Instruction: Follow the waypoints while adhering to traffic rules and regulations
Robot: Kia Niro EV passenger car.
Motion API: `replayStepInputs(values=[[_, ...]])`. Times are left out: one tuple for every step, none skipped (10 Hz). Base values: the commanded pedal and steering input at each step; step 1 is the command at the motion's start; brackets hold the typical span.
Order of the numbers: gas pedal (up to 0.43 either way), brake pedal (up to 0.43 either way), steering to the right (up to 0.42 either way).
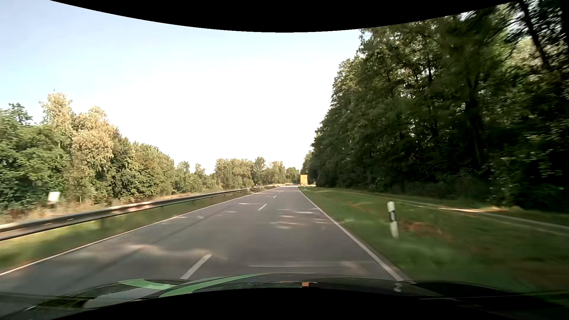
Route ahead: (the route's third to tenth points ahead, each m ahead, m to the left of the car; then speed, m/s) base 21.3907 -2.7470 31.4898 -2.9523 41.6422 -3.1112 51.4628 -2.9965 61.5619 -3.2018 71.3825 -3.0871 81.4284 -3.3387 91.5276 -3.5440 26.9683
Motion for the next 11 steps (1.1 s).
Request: replayStepInputs(values=[[0.138, 0.000, 0.002], [0.138, 0.000, 0.002], [0.130, 0.000, 0.002], [0.118, 0.000, 0.002], [0.118, 0.000, 0.002], [0.110, 0.000, 0.002], [0.098, 0.000, 0.002], [0.067, 0.000, 0.002], [0.000, 0.000, 0.002], [0.000, 0.000, 0.001], [0.000, 0.000, 0.001]])
